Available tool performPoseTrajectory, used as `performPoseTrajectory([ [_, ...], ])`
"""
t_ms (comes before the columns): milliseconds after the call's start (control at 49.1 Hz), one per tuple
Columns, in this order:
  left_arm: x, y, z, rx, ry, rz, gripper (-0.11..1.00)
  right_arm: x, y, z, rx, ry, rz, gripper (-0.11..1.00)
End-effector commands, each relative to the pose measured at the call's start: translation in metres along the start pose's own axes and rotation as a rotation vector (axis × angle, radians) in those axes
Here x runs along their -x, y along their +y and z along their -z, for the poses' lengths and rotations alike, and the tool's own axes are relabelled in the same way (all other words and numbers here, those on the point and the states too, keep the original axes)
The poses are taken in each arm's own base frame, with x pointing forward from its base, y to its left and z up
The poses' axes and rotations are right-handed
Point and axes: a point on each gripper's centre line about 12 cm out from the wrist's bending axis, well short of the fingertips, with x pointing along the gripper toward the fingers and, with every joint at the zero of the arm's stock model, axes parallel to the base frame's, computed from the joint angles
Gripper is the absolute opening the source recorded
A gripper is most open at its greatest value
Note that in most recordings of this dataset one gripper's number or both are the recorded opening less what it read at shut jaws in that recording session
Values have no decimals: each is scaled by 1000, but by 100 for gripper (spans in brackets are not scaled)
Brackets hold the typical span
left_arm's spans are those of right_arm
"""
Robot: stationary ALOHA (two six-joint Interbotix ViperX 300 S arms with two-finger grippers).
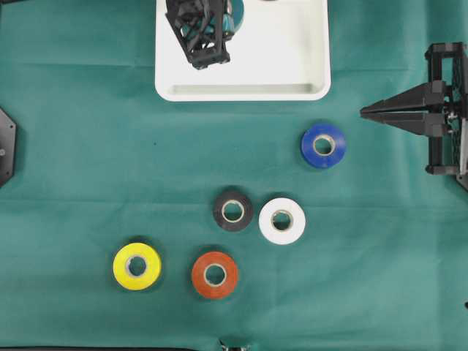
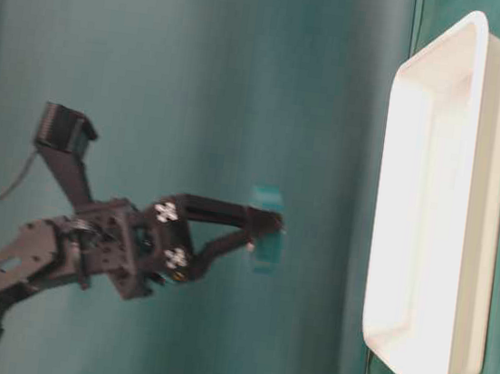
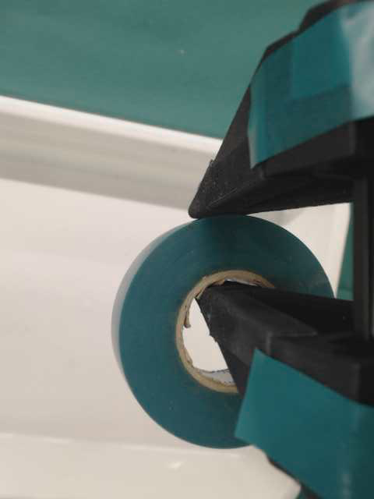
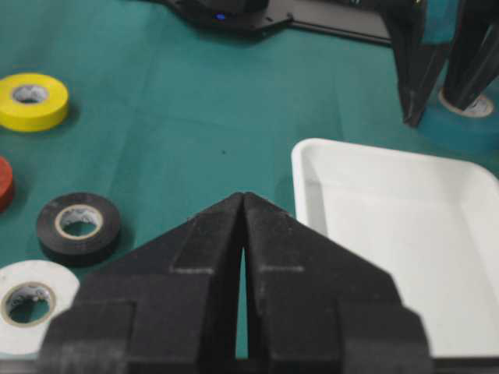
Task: Pick up the tape from a random location and place it into the white case.
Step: 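Carry the teal roll with the left gripper over the white tray, then lower the teal roll into the tray and open the left gripper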
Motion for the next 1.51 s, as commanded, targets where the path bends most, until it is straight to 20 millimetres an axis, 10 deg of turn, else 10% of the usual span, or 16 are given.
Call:
performPoseTrajectory([
  [0,0,3,1,5,-32,-11,22,-2,0,-7,2,-17,0,0],
  [794,-107,6,50,27,19,-9,22,-6,-6,-3,-3,1,24,0],
  [1486,-112,8,51,31,25,-10,22,-6,-6,-3,-3,1,24,0],
])
